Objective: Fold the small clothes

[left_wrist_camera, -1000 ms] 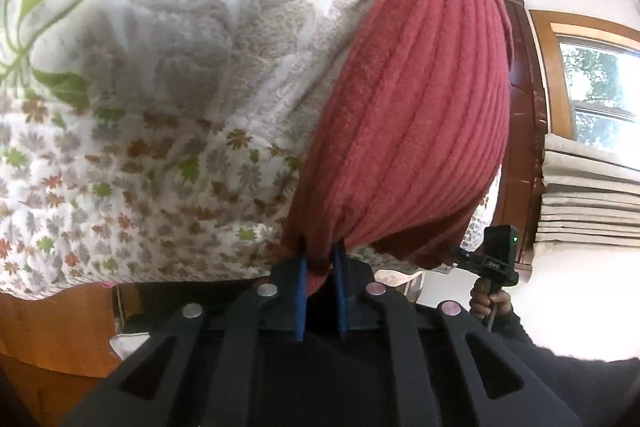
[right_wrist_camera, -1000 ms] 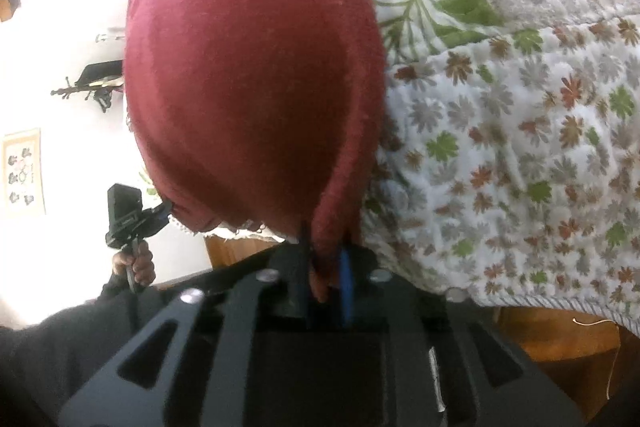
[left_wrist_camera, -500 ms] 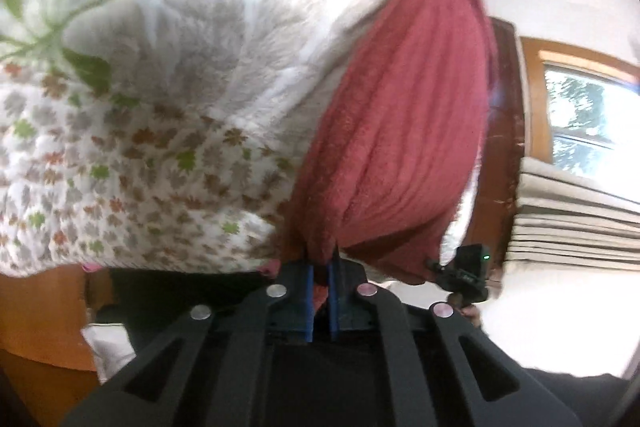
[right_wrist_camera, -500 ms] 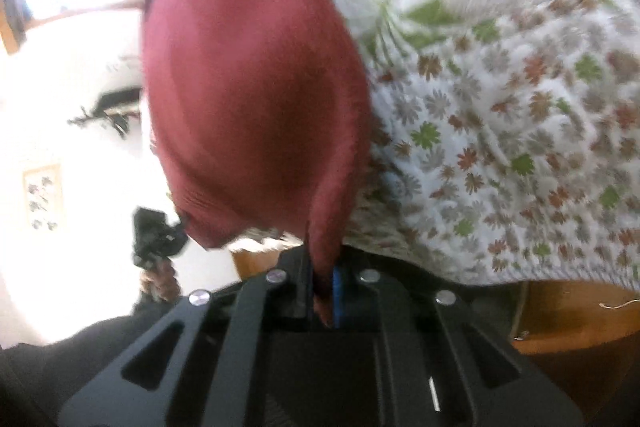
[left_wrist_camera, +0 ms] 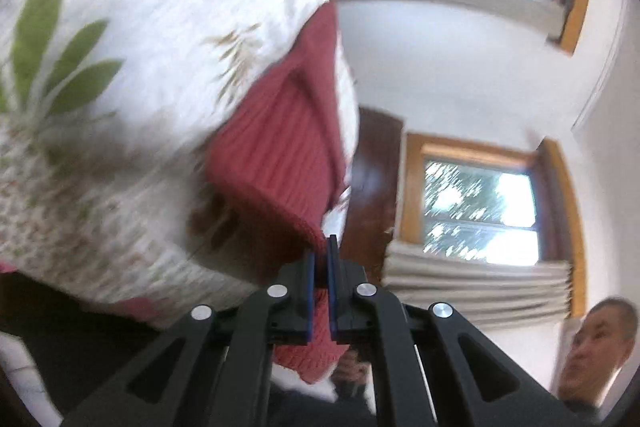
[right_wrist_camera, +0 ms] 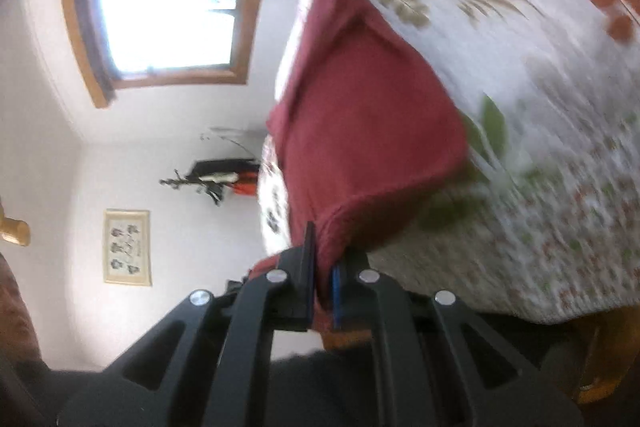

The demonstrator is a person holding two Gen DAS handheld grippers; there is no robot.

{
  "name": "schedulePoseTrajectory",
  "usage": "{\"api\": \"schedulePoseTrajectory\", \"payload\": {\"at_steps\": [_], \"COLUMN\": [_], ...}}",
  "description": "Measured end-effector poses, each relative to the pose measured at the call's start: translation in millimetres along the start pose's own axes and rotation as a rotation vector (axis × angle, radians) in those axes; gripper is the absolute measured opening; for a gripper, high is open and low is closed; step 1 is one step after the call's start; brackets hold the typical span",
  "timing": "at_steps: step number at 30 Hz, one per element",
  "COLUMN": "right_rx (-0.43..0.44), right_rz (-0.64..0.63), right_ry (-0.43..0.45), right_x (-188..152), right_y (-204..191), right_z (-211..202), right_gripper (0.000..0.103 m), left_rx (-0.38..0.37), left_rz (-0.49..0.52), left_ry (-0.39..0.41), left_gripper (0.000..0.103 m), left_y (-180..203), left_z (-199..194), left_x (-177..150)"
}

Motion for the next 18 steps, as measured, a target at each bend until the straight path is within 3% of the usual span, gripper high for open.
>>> {"api": "schedulePoseTrajectory", "payload": {"at_steps": [3,6,11,15,18], "right_rx": [0.016,-0.014,-0.133,-0.216,-0.21], "right_rz": [0.007,0.055,0.122,0.153,0.099], "right_ry": [0.009,0.017,-0.031,-0.08,-0.084], "right_x": [31.9,71.8,112.6,129.1,138.8], "right_y": [3.0,18.9,58.3,73.7,52.3], "right_z": [4.7,21.9,53.5,67.2,62.6], "right_gripper": [0.005,0.005,0.006,0.021,0.03], "left_rx": [-0.027,0.017,0.083,0.117,0.125], "left_rz": [-0.05,-0.104,-0.162,-0.186,-0.182], "left_ry": [0.055,0.076,0.063,0.044,0.056], "left_gripper": [0.005,0.005,0.006,0.018,0.033], "left_y": [-2.3,-19.6,-42.7,-47.7,-40.2], "left_z": [15.9,36.5,69.5,83.0,77.3], "left_x": [33.6,68.2,111.2,125.2,130.4]}}
Point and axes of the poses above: each gripper's, at about its wrist camera, not at the fingertips, and z roughly the way its jaws point, y to its right, x to its top, the point moved 9 cm from there along z, roughly the way its jaws point, and after that the axes turned 8 degrees about -y, right-handed, at the moved point
